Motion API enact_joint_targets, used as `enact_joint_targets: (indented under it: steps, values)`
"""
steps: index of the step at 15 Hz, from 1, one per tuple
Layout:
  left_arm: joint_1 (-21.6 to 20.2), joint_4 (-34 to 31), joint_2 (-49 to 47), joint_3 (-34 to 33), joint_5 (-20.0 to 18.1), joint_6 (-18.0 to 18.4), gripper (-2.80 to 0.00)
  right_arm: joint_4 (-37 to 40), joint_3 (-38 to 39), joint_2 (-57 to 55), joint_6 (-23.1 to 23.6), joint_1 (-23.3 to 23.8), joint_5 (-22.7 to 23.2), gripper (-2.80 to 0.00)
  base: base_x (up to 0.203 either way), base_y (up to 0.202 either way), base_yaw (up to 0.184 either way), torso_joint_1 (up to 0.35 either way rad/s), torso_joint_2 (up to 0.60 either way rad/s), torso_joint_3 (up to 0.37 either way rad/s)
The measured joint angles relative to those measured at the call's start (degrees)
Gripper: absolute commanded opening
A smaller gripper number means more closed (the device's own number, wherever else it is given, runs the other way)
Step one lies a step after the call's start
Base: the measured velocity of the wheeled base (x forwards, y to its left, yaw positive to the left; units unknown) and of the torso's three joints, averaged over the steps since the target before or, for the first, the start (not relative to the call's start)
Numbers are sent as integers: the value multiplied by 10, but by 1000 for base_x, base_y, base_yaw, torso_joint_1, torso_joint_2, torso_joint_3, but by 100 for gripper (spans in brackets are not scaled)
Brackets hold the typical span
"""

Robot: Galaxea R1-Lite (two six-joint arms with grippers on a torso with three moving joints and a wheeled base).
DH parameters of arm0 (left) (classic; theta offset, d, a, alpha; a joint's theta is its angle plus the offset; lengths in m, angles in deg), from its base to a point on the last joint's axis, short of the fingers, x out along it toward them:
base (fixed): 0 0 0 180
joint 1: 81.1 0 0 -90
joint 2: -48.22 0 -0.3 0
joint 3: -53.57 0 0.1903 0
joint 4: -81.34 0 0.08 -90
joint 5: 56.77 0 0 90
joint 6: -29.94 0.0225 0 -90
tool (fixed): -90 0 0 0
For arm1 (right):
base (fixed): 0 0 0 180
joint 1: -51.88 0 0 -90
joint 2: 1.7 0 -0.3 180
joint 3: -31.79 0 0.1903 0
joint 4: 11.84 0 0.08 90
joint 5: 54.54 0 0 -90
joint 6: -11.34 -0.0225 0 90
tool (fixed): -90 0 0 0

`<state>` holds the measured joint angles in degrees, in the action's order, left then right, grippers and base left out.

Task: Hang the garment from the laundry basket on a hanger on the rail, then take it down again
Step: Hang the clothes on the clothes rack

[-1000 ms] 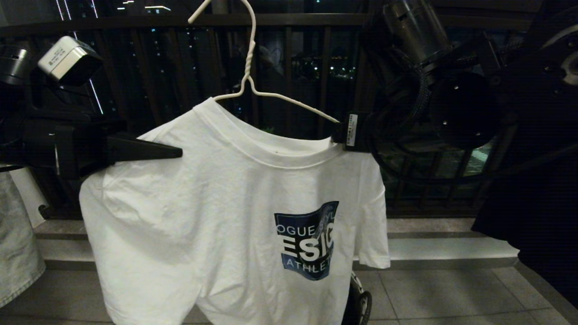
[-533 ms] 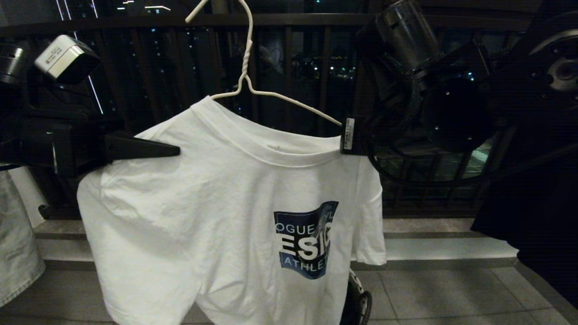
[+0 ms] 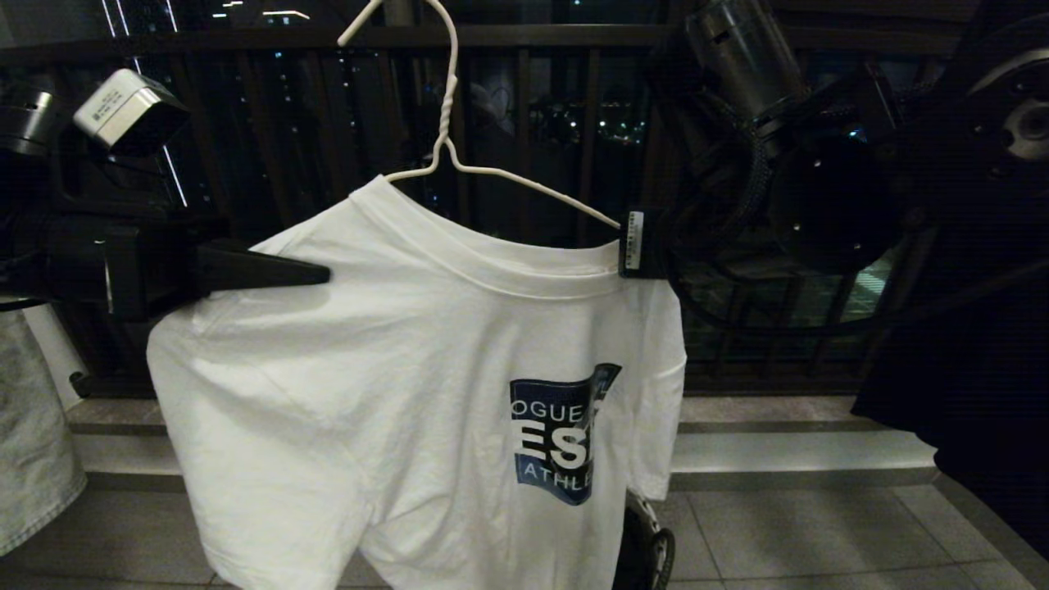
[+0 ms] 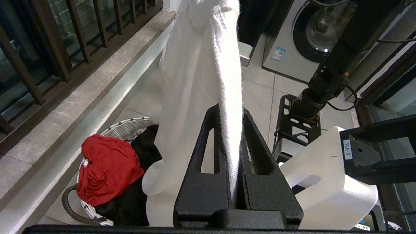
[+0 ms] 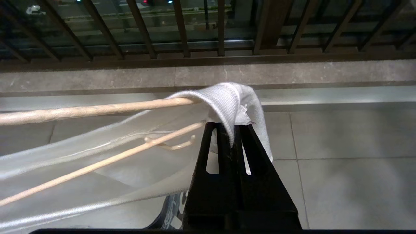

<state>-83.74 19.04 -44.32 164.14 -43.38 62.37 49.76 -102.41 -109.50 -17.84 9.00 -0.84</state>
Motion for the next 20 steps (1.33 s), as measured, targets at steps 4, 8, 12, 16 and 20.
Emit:
enact_joint_targets:
  steps: [4, 8, 12, 16, 20]
  values:
    - [9, 0, -13, 4, 0, -5, -280, -3, -7, -1, 38, -1, -1, -280, 0, 0, 0, 0, 0, 0]
    - [27, 0, -23, 2, 1, -9, -280, -20, -9, -9, 67, -12, -1, -280, 0, 0, 0, 0, 0, 0]
    - [39, 0, -32, 1, 3, -9, -280, -54, -9, -14, 91, -35, 0, -280, 0, 0, 0, 0, 0, 0]
    - [44, 0, -40, 3, 4, -10, -280, -74, -9, -19, 105, -63, -1, -280, 0, 0, 0, 0, 0, 0]
    - [46, 17, -49, -1, 3, -15, -280, -104, -12, -18, 119, -109, -1, -280, 0, 0, 0, 0, 0, 0]
